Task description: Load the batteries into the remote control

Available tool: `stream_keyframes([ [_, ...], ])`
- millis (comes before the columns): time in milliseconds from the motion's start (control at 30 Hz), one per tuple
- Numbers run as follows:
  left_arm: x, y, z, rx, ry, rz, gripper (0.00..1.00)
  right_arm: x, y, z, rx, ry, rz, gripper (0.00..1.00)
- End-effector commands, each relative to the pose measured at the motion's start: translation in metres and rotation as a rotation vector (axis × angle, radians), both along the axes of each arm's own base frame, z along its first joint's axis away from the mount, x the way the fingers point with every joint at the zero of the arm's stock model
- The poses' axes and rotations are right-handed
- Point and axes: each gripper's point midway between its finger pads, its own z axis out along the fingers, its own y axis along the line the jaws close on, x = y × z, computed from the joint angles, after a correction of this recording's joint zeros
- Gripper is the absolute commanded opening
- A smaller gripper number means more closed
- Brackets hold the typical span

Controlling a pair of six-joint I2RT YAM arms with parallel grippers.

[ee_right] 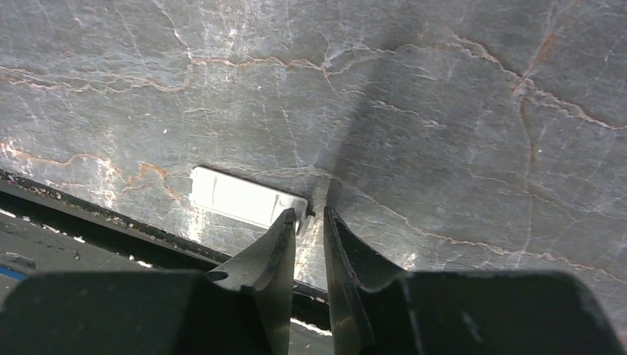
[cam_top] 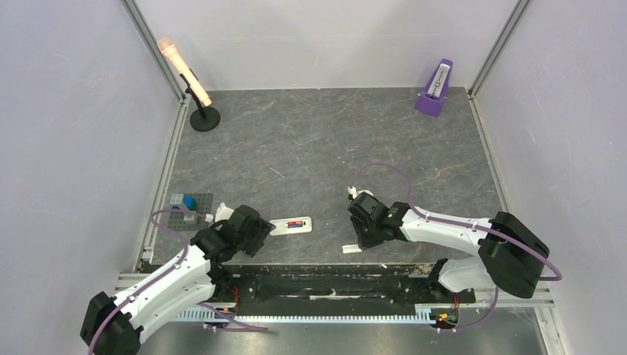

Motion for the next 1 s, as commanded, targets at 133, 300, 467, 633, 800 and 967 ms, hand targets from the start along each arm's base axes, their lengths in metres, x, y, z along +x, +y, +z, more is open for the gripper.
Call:
stream_keyframes([
  [133, 0.007, 0.009, 0.032, 0.055, -0.03, 0.027, 0.71, -0.007, -0.004, -0.006, 0.003, 0.014, 0.005, 0.17],
  [300, 0.012, -0.003, 0.042, 0.036, -0.072, -0.047, 0.7, -0.007, -0.002, -0.004, 0.023, 0.011, -0.012, 0.0],
  [467, 0.021, -0.031, 0.058, -0.044, -0.166, -0.185, 0.69, 0.004, 0.009, 0.012, 0.075, -0.031, -0.048, 0.0],
  [633, 0.035, -0.069, 0.087, -0.119, -0.356, -0.394, 0.69, 0.025, 0.028, 0.041, 0.181, -0.084, -0.104, 0.0],
  [800, 0.035, -0.112, 0.129, -0.206, -0.58, -0.671, 0.69, 0.049, 0.054, 0.075, 0.367, -0.102, -0.157, 0.0],
  [967, 0.03, -0.138, 0.148, -0.266, -0.676, -0.838, 0.7, 0.07, 0.073, 0.11, 0.481, -0.127, -0.18, 0.0],
])
